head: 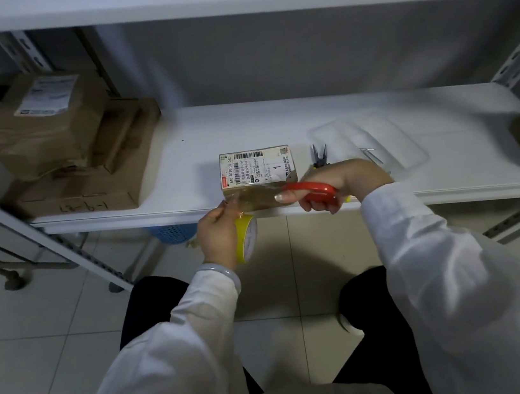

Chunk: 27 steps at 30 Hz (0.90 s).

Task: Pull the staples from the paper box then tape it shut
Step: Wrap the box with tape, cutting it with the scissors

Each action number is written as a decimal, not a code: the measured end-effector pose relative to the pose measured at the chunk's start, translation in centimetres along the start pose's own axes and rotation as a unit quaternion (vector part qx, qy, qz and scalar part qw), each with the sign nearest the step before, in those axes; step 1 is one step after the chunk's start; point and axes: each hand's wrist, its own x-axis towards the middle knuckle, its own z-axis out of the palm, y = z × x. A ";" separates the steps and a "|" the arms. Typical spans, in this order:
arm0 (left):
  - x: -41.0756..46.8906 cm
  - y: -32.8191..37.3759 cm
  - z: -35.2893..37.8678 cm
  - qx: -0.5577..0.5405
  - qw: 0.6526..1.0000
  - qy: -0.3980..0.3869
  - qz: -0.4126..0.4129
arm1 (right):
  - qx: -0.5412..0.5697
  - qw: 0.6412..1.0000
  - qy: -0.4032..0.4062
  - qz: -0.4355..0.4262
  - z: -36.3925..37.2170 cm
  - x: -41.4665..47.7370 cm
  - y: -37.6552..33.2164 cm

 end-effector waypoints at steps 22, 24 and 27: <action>-0.2 -1.0 -0.1 0.033 0.999 -0.033 0.017 | -0.110 0.993 -0.009 0.035 0.2 2.9 -3.4; -0.3 -0.9 -0.2 0.030 0.999 -0.034 0.011 | -0.119 0.992 0.001 0.029 0.2 2.9 -3.4; -0.4 -1.0 -0.3 0.031 0.999 -0.035 0.006 | -0.143 0.989 0.022 0.020 0.1 2.8 -3.3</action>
